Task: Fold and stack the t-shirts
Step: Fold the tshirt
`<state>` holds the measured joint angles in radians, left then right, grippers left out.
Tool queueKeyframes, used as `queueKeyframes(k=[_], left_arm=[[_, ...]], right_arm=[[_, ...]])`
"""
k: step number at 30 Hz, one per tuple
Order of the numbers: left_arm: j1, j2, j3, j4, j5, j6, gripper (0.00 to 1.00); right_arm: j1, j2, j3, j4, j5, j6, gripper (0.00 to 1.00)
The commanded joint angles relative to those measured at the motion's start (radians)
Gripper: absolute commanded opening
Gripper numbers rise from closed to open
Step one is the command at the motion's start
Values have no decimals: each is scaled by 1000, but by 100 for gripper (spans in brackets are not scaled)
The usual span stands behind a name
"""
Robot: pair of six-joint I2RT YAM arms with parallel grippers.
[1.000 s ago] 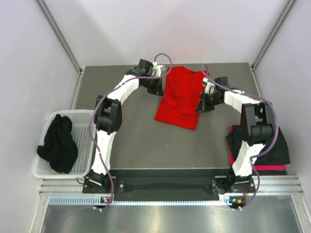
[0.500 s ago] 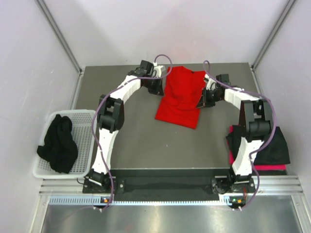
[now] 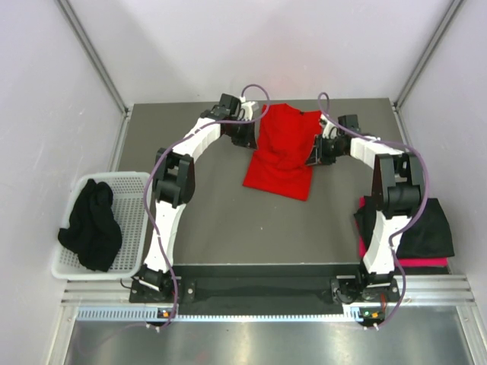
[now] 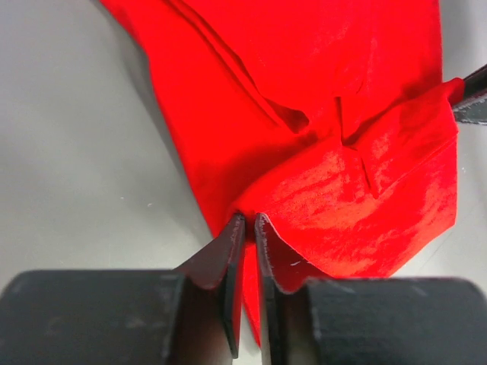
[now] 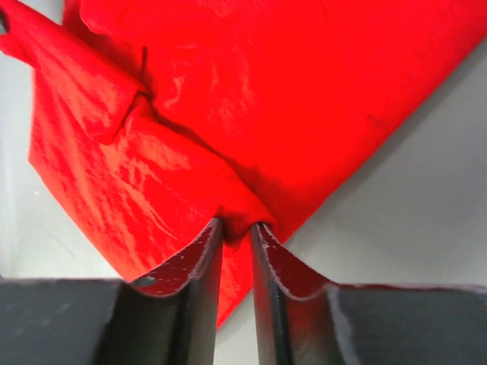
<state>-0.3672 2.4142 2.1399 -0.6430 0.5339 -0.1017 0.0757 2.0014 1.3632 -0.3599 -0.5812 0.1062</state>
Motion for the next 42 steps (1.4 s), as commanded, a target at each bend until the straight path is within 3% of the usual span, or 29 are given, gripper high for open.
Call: queueKeyframes(k=[1, 5, 12, 14, 15, 18, 21, 25, 26, 29, 42], left_arm=[[7, -43, 14, 23, -25, 11, 16], [7, -76, 12, 22, -64, 25, 29], [19, -226, -53, 0, -135, 43, 34], [27, -306, -125, 0, -82, 19, 35], [31, -331, -220, 6, -54, 7, 42], [57, -351, -317, -44, 92, -36, 43], [96, -297, -356, -127, 226, -85, 43], [120, -293, -436, -93, 253, -105, 45], [119, -277, -437, -102, 258, -104, 51], [120, -248, -436, -109, 267, -96, 62], [117, -188, -460, -150, 291, -82, 66]], right_arm=[[-10, -55, 39, 64, -38, -10, 24], [-13, -105, 25, 27, -46, -25, 33], [-16, -303, -35, -75, 32, -62, 34], [-16, -325, -36, -199, -18, -91, 36], [-17, -328, -47, -233, -35, -94, 37], [-17, -316, -125, -318, -124, -80, 38], [-17, -294, -228, -283, -195, -40, 43], [-20, -268, -331, -160, -244, 67, 46], [-19, -265, -346, -151, -243, 76, 48], [-19, -242, -343, -151, -256, 93, 49], [-17, -162, -337, -131, -246, 110, 49]])
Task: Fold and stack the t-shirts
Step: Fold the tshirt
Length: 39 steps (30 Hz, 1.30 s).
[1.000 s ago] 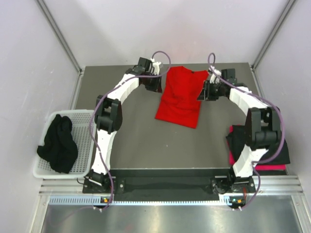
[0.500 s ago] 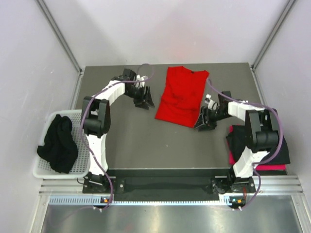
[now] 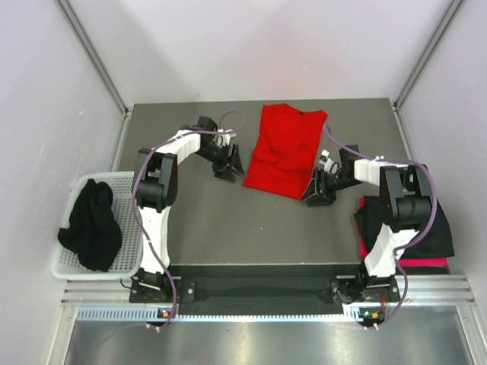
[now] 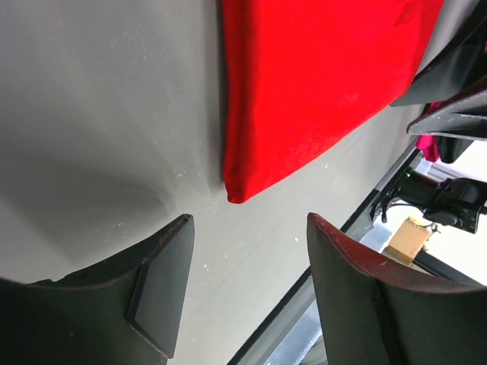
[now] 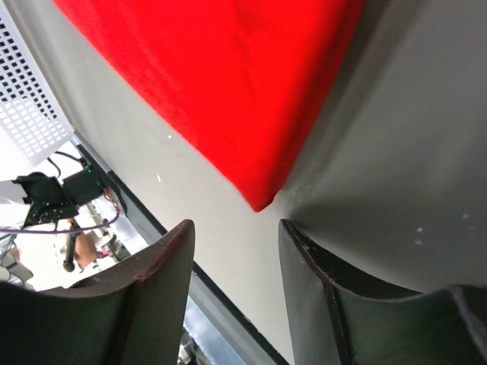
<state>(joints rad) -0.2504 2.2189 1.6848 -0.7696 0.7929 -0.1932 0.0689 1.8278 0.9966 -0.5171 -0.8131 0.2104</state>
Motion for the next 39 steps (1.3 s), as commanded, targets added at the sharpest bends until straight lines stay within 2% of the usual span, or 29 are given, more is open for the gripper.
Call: queueKeyframes(k=[1, 17, 20, 21, 22, 23, 24, 25, 27, 29, 30, 31, 33, 39], left_arm=[[0, 12, -5, -28, 32, 11, 65], [-44, 104, 30, -65, 54, 20, 61], [-52, 117, 39, -62, 48, 17, 54], [-52, 122, 44, -63, 46, 15, 46], [-52, 128, 47, -65, 43, 14, 42], [-52, 131, 53, -65, 43, 15, 39], [-52, 134, 58, -65, 42, 14, 36], [-50, 137, 58, -57, 43, 6, 25], [-50, 140, 56, -48, 42, -8, 19], [-50, 142, 55, -37, 42, -15, 6], [-50, 139, 53, -34, 42, -17, 4], [-50, 131, 49, -33, 42, -17, 0], [-49, 114, 41, -20, 43, -18, 0], [-39, 7, -13, 18, 40, -20, 0]], right_arm=[[-12, 24, 31, 25, -9, 6, 48], [-7, 90, 62, 45, -3, 24, 43], [-6, 102, 62, 48, -3, 26, 39], [-6, 105, 62, 49, -3, 32, 38], [-6, 110, 63, 55, -4, 34, 35], [-6, 111, 65, 55, -3, 35, 28], [-6, 113, 65, 57, 3, 40, 26], [-6, 119, 65, 63, 11, 43, 25], [-6, 129, 71, 66, 12, 47, 21], [-7, 139, 85, 66, 12, 46, 15], [-6, 139, 89, 66, 12, 40, 13], [-7, 139, 102, 62, 12, 38, 6], [-8, 133, 114, 52, 12, 18, 0], [-9, 58, 123, 25, 17, -6, 0]])
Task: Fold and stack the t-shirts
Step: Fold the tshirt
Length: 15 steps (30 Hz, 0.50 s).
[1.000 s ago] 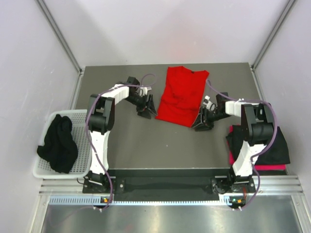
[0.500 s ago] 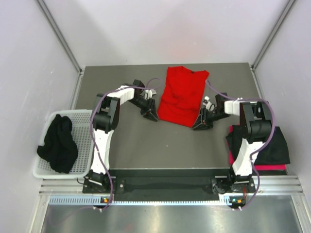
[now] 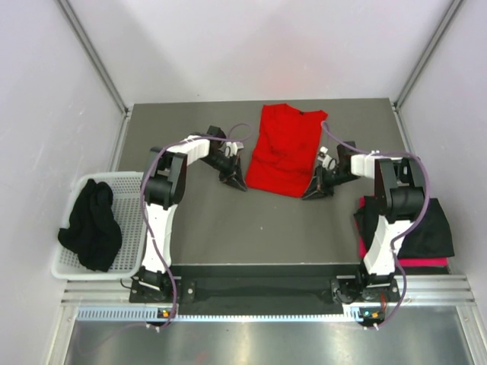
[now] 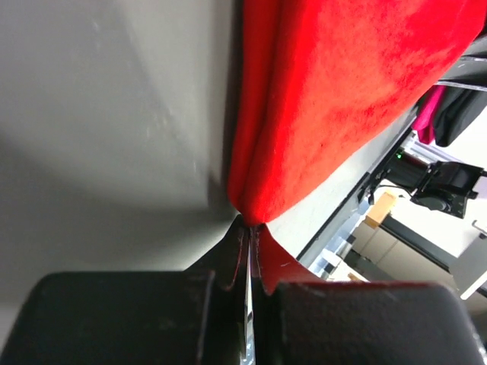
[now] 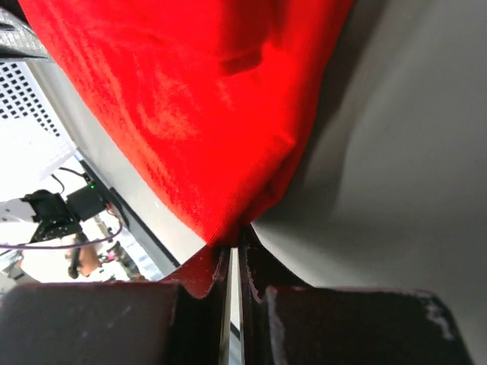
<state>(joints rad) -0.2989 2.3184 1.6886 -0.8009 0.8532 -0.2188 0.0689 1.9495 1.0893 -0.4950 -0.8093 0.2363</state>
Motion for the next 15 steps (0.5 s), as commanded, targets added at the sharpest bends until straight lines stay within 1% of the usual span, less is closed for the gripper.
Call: queueKeyframes(k=[1, 3, 7, 11, 15], left_arm=[[9, -117, -32, 52, -20, 6, 0], [7, -145, -50, 58, -19, -1, 0], [9, -249, -127, 88, -25, -10, 0], [7, -303, -170, 98, -34, -13, 0], [7, -390, -198, 101, -17, -20, 0]], right_arm=[[-11, -95, 20, 3, 15, -34, 0], [-11, -136, 9, -8, 15, -40, 0], [-14, -207, -12, -42, 19, -58, 0], [-18, -250, -32, -48, 19, -68, 0], [-26, -309, -22, -111, 18, -100, 0]])
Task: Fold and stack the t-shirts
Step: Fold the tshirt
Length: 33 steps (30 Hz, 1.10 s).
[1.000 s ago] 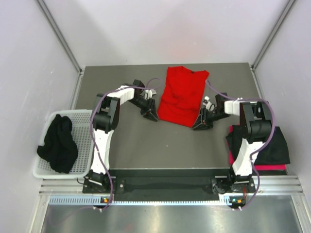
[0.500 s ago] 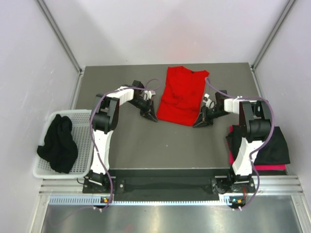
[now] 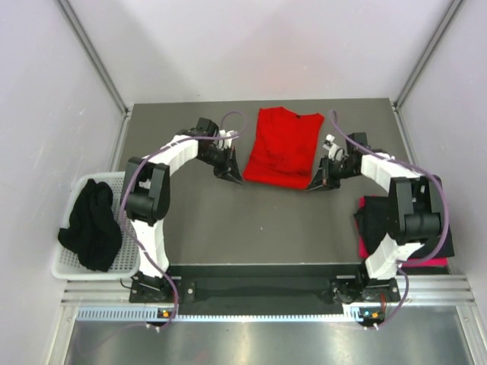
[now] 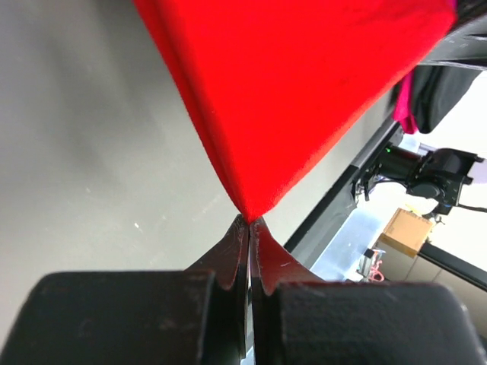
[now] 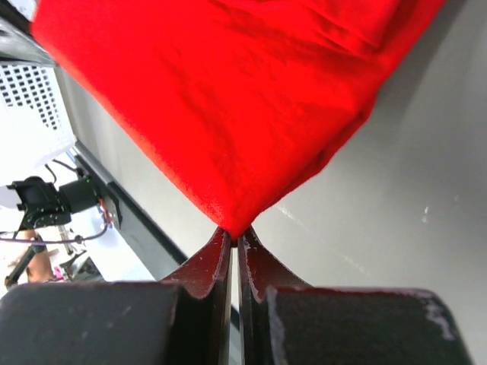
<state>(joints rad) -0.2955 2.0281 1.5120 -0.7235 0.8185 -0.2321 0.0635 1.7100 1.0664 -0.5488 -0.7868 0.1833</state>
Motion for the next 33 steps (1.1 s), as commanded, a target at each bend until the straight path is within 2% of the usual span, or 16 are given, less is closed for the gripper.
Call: queueKeyframes(k=[1, 7, 12, 18, 25, 29, 33], left_arm=[[2, -121, -29, 32, 25, -10, 0], [4, -285, -44, 56, 36, -27, 0], [4, -429, -114, 68, 7, -21, 0], [6, -517, -173, 87, 19, -27, 0], [4, -514, -181, 99, 10, -26, 0], [6, -436, -96, 75, -24, 28, 0], [6, -304, 40, 50, -45, 59, 0]], right_arm=[[-22, -85, 19, -71, -8, -54, 0], [-28, -222, 87, -146, -11, -94, 0], [-34, -337, 81, -175, -8, -111, 0], [-56, -453, 43, -175, -37, -105, 0], [-87, -507, 1, -166, -37, -107, 0], [-87, -449, 32, -145, -32, -114, 0], [-87, -310, 142, -132, -17, -146, 0]])
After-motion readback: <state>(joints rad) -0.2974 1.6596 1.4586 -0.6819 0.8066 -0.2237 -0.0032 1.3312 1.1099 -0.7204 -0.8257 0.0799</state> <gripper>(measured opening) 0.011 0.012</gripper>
